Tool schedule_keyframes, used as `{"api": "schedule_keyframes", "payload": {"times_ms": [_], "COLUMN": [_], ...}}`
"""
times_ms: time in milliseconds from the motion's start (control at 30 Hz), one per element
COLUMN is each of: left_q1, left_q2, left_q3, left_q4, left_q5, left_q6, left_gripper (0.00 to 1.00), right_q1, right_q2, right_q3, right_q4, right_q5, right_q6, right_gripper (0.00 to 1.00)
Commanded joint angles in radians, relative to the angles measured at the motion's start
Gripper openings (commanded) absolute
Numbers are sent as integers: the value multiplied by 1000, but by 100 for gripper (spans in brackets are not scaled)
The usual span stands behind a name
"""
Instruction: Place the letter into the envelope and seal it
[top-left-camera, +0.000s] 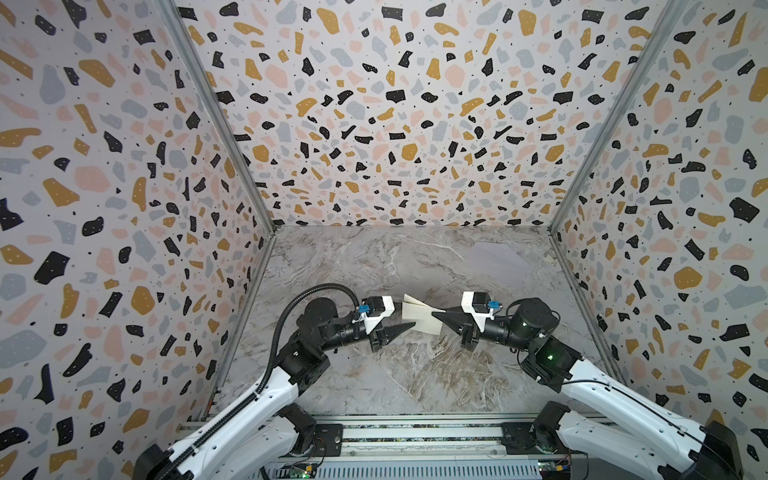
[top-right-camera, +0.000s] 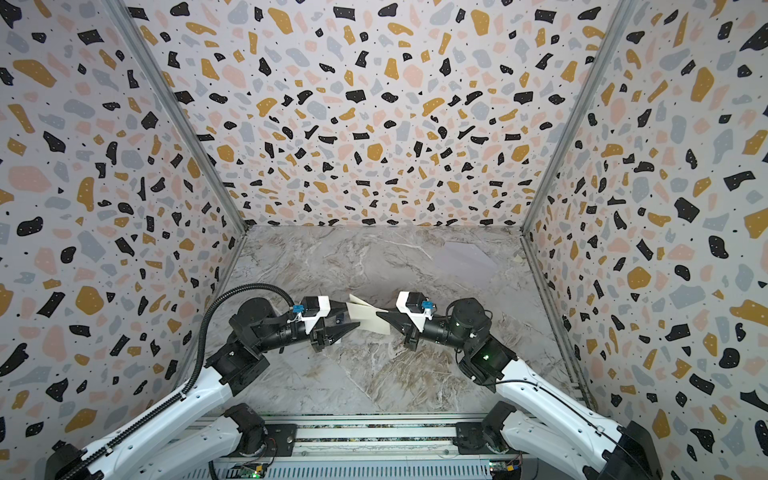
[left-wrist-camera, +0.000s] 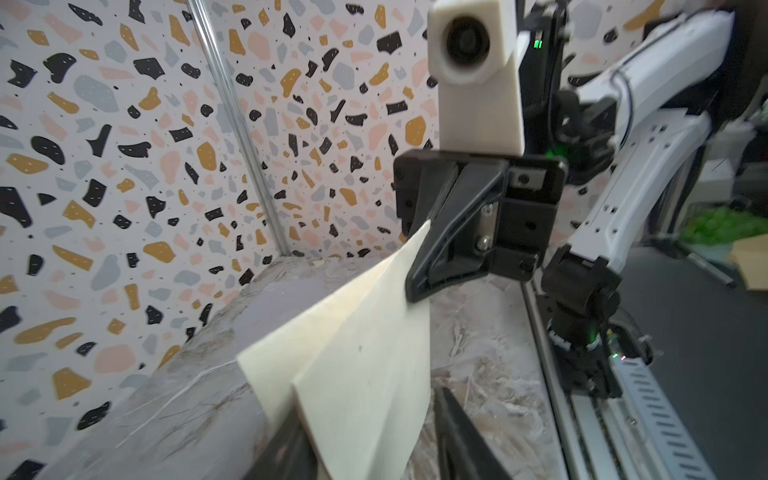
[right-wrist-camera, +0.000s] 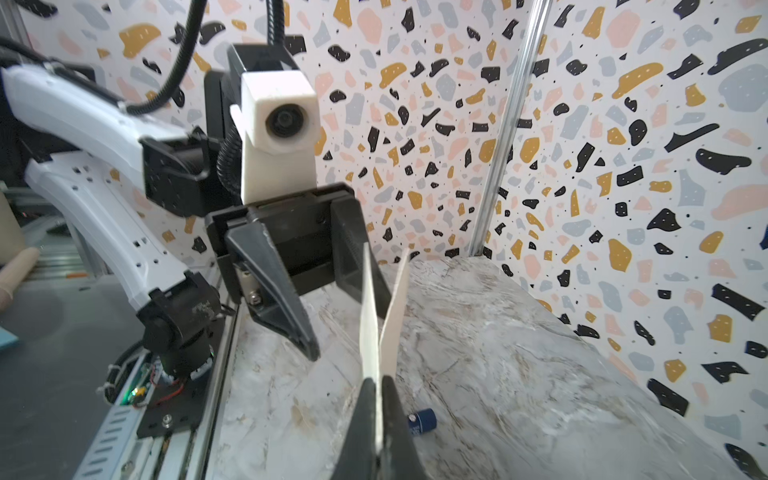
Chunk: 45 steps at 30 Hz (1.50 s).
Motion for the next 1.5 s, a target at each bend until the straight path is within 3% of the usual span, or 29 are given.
{"api": "schedule_keyframes", "payload": {"times_ms": [0, 167, 433, 733, 1467], "left_q1": [-4, -5, -8, -20, -53], "left_q2": [-69, -98, 13, 132, 215], "left_q3": [114, 156, 164, 159, 129], "left_q4": [-265, -330, -350, -372, -330], "left_q5": [-72, -78, 28, 72, 58], "left_q6": [239, 298, 341, 373, 350], "left_gripper": [67, 89, 89, 58, 18], "right_q1": [-5, -5, 6, 32, 54], "right_q2": [13, 98, 228, 282, 285], "right_q3": [129, 269, 409, 444, 442], "right_q4": [-316, -622, -829, -859, -844], "right_q5": [1, -16, -13, -10, -16], "right_q6": [-234, -440, -562, -592, -592], "right_gripper": [0, 0, 0, 0, 0]}}
